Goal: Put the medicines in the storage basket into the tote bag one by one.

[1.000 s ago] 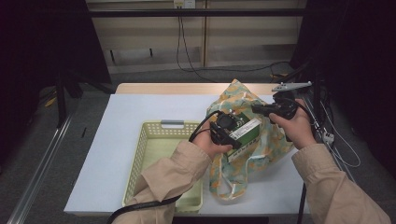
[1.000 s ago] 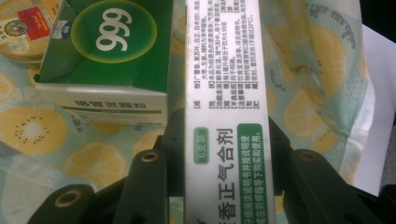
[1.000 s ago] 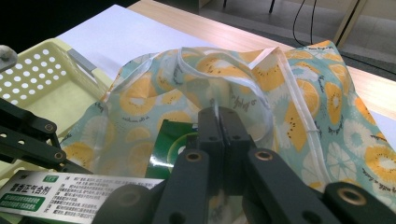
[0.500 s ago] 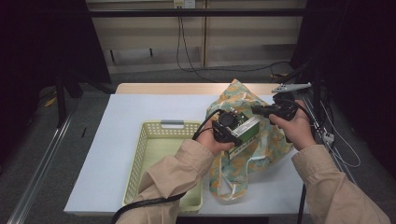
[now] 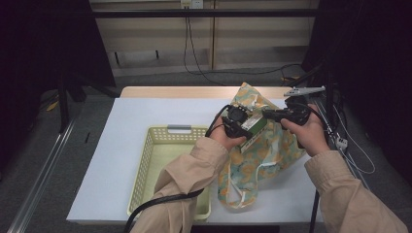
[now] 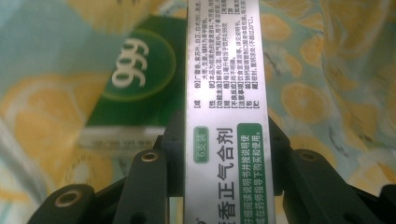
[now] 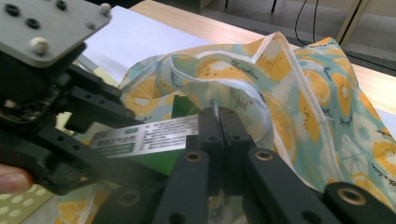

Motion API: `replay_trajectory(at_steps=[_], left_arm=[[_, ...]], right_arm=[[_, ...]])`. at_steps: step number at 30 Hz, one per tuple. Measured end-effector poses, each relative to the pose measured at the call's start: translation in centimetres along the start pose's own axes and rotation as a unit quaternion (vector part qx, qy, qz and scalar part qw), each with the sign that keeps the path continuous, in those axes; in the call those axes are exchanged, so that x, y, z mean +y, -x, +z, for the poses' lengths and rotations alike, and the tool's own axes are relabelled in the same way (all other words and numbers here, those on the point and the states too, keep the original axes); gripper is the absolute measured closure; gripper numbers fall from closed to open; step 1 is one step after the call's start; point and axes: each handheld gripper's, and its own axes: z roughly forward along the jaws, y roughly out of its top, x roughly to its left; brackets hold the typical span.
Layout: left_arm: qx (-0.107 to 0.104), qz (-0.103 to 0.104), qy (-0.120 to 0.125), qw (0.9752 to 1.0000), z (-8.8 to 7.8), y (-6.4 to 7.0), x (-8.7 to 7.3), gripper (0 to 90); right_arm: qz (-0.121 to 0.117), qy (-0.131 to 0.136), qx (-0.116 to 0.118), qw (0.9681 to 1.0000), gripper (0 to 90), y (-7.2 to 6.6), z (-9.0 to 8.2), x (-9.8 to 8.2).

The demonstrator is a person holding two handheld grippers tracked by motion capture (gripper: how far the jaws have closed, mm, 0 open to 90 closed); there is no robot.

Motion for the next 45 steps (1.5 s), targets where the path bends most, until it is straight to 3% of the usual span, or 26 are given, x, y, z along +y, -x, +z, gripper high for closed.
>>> replay_trajectory(at_steps=[2,3,4,5,7,16,19,25,31,40,45], left_arm=[[-0.008,-0.003,0.017,0.9998,0.3,0.1,-0.2,58.5],[-0.017,-0.003,0.014,0.9997,0.2,0.1,-0.2,50.5],[-0.014,-0.011,0.014,0.9998,0.2,0.4,-0.2,39.7],[-0.012,-0.002,0.009,0.9999,-0.1,0.5,-0.2,32.2],[-0.02,0.008,0.007,0.9997,-0.6,0.7,-0.3,33.5],[-0.018,0.026,0.015,0.9994,-4.4,0.5,-1.1,21.2],[-0.009,0.037,0.01,0.9992,-5.6,0.1,-1.5,19.7],[0.024,0.025,0.016,0.9993,-7.2,-1.2,-2.4,18.6],[0.047,0.012,0.006,0.9988,-7.1,-2.7,-3.1,18.8],[0.057,0.007,-0.001,0.9984,-5.8,-3.7,-3.3,28.0],[0.041,0.008,-0.015,0.999,-5.2,-3.7,-3.3,37.5]], right_arm=[[0.001,0.0,0.0,1.0,89.5,0.1,-0.1,0.0],[0.002,-0.001,0.0,1.0,89.5,0.1,-0.1,-0.1],[0.002,-0.002,0.0,1.0,89.5,0.1,-0.1,-0.1],[0.001,-0.004,-0.001,1.0,89.5,0.2,-0.1,-0.1],[0.002,-0.003,-0.001,1.0,89.5,0.2,0.0,-0.2],[0.005,-0.005,-0.003,1.0,89.5,0.1,0.1,-0.5],[0.006,-0.007,-0.007,0.9999,89.5,0.2,0.1,-0.6],[0.01,-0.006,-0.012,0.9999,89.5,0.5,0.0,-0.7],[0.011,-0.007,-0.014,0.9998,89.5,0.7,0.0,-0.7],[0.014,-0.005,-0.019,0.9997,89.5,1.2,-0.6,-0.7],[0.015,-0.003,-0.02,0.9997,89.5,1.3,-0.8,-0.7]])
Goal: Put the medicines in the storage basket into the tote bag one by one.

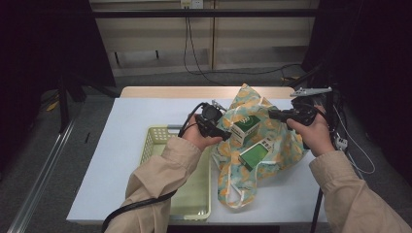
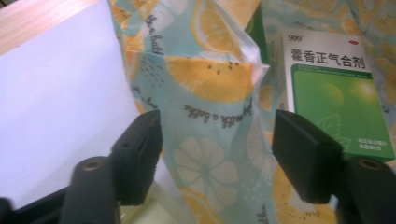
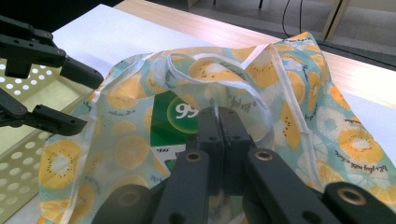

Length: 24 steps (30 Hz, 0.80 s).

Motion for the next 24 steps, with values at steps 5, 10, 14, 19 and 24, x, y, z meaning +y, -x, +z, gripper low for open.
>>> replay_trajectory(at_steps=[5,10,14,19,24], left_arm=[[-0.016,0.002,-0.011,0.9998,0.1,0.4,0.1,56.3],[-0.034,0.007,-0.028,0.999,0.1,0.8,0.2,83.4],[-0.044,-0.008,-0.023,0.9988,-0.2,0.8,0.3,90.0],[-0.053,-0.03,0.0,0.9981,-1.3,0.3,0.7,90.0],[-0.057,-0.048,0.023,0.997,-2.8,-0.1,1.4,90.0]], right_arm=[[0.002,0.006,-0.003,1.0,89.6,0.2,-0.2,-0.1],[0.002,0.009,-0.004,1.0,89.6,0.2,-0.3,-0.1],[0.003,0.01,-0.005,0.9999,89.6,0.2,-0.4,-0.2],[0.003,0.008,-0.003,1.0,89.6,0.0,-0.2,-0.4],[0.001,0.006,0.002,1.0,89.6,-0.2,0.2,-0.5]])
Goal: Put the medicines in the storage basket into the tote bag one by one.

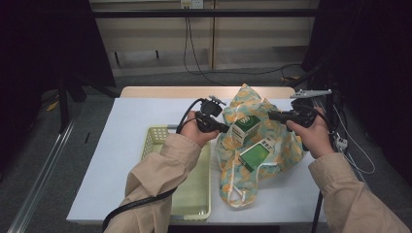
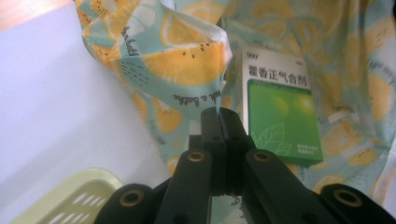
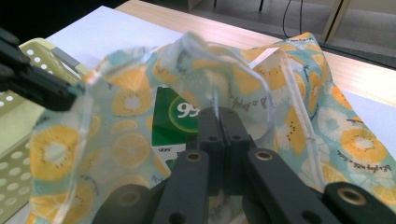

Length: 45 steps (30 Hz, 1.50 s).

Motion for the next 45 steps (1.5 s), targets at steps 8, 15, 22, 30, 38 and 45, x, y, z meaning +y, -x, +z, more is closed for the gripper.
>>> replay_trajectory(at_steps=[8,15,22,30,38,45], left_arm=[[0.009,-0.008,0.009,0.9999,-2.5,-0.4,1.0,90.0],[0.001,-0.011,0.02,0.9997,-3.7,0.0,2.5,90.0],[0.001,-0.013,0.03,0.9995,-3.5,0.3,3.7,90.0],[0.017,-0.022,0.046,0.9986,-5.8,-0.6,4.5,90.0],[0.027,-0.024,0.029,0.9989,-5.9,-1.3,2.8,90.0],[0.019,-0.028,0.027,0.9991,-5.0,-2.0,0.7,90.0]], right_arm=[[-0.008,-0.006,0.015,0.9998,89.6,-1.0,1.1,0.0],[-0.007,0.0,0.016,0.9999,89.6,-1.2,1.0,0.6],[-0.009,0.01,0.016,0.9998,89.6,-1.3,0.2,1.1],[-0.013,0.013,0.024,0.9996,89.6,-1.7,0.1,1.5],[-0.014,0.006,0.033,0.9993,89.7,-2.4,1.0,0.9],[-0.016,-0.001,0.038,0.9992,89.6,-2.9,2.0,0.4]])
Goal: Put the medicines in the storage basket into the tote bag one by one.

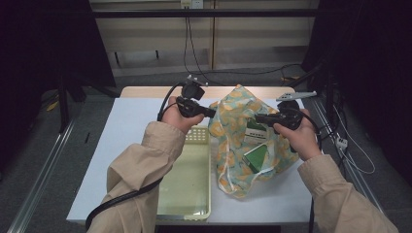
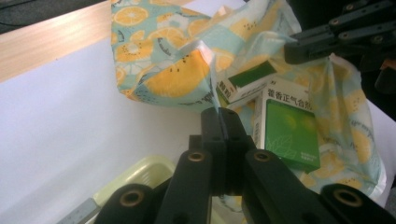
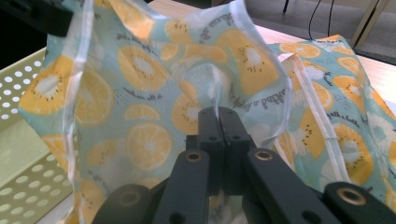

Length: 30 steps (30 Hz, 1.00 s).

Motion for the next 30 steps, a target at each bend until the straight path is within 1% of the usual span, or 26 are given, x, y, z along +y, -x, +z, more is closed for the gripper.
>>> replay_trajectory(at_steps=[2,3,4,5,6,7,8,9,11,12,13,15,16,17,18,20,21,22,23,24,25,26,27,28,29,30], left_arm=[[-0.009,-0.002,-0.002,1.0,0.5,-0.1,-0.7,89.9],[-0.009,-0.003,-0.003,0.9999,0.7,-0.2,-1.0,88.6],[-0.008,-0.002,-0.006,0.9999,0.9,-0.3,-1.2,85.0],[-0.008,-0.003,-0.007,0.9999,1.1,-0.4,-1.5,80.6],[-0.003,-0.005,-0.009,0.9999,1.2,-0.4,-1.8,73.8],[0.0,-0.008,-0.008,0.9999,1.3,-0.5,-2.0,64.4],[-0.001,-0.007,-0.011,0.9999,1.4,-0.6,-2.3,60.0],[0.003,-0.01,-0.011,0.9999,1.6,-0.5,-2.5,54.8],[0.007,-0.005,-0.022,0.9997,1.7,-0.5,-2.8,38.7],[0.001,-0.007,-0.02,0.9998,1.7,-0.4,-3.1,36.4],[-0.002,-0.005,-0.024,0.9997,1.8,-0.3,-3.3,33.7],[0.0,-0.001,-0.027,0.9996,1.8,-0.1,-3.7,27.5],[-0.005,0.002,-0.034,0.9994,1.9,0.1,-4.1,27.1],[-0.011,0.005,-0.041,0.9991,2.0,0.1,-4.3,27.5],[-0.019,0.0,-0.047,0.9987,2.1,0.1,-4.6,28.9],[-0.03,-0.005,-0.056,0.998,2.3,0.1,-4.9,38.6],[-0.036,-0.002,-0.061,0.9975,2.3,0.1,-5.0,47.5],[-0.043,0.0,-0.066,0.9969,2.3,0.2,-5.0,59.7],[-0.047,-0.001,-0.074,0.9962,2.3,0.4,-4.9,69.3],[-0.056,0.004,-0.081,0.9951,2.2,0.4,-4.8,78.1],[-0.06,0.003,-0.081,0.9949,2.1,0.6,-4.7,86.7],[-0.061,0.003,-0.082,0.9947,2.0,0.8,-4.5,90.0],[-0.061,0.004,-0.083,0.9946,1.9,0.9,-4.3,90.0],[-0.062,0.003,-0.08,0.9948,1.7,0.9,-4.0,90.0],[-0.064,-0.004,-0.074,0.9952,1.4,0.9,-3.7,90.0],[-0.063,-0.003,-0.07,0.9955,1.1,0.8,-3.4,90.0]], right_arm=[[0.0,0.0,0.0,1.0,89.6,0.0,0.1,-0.1],[0.001,-0.001,0.0,1.0,89.6,0.0,0.2,-0.1],[0.001,-0.001,0.0,1.0,89.6,0.0,0.3,-0.2],[0.001,-0.002,0.0,1.0,89.6,-0.1,0.4,-0.2],[0.001,-0.003,0.001,1.0,89.7,-0.1,0.5,-0.2],[0.001,-0.003,0.001,1.0,89.6,-0.1,0.5,-0.2],[-0.001,-0.003,0.001,1.0,89.6,-0.1,0.6,-0.2],[-0.001,-0.003,0.001,1.0,89.6,-0.1,0.6,-0.2],[-0.002,-0.004,0.0,1.0,89.6,-0.1,0.6,-0.2],[-0.001,-0.003,-0.001,1.0,89.6,-0.1,0.6,-0.2],[0.001,-0.002,-0.001,1.0,89.6,0.0,0.5,-0.2],[0.002,-0.002,-0.002,1.0,89.6,0.1,0.5,-0.3],[0.002,-0.002,-0.003,1.0,89.6,0.2,0.4,-0.3],[0.005,-0.002,-0.005,1.0,89.6,0.2,0.4,-0.3],[0.005,-0.001,-0.006,1.0,89.6,0.3,0.3,-0.3],[0.006,0.0,-0.007,1.0,89.6,0.4,0.2,-0.3],[0.007,0.0,-0.009,0.9999,89.7,0.4,0.1,-0.3],[0.007,0.0,-0.009,0.9999,89.6,0.4,0.1,-0.3],[0.007,0.001,-0.01,0.9999,89.6,0.4,0.1,-0.3],[0.006,0.001,-0.01,0.9999,89.6,0.4,0.0,-0.3],[0.007,0.002,-0.01,0.9999,89.7,0.5,0.0,-0.3],[0.008,0.003,-0.01,0.9999,89.7,0.5,0.0,-0.2],[0.008,0.004,-0.01,0.9999,89.7,0.5,-0.1,-0.2],[0.008,0.005,-0.011,0.9999,89.7,0.5,-0.1,-0.1],[0.008,0.006,-0.012,0.9999,89.7,0.5,-0.2,-0.1],[0.008,0.008,-0.011,0.9999,89.7,0.5,-0.3,0.0]])
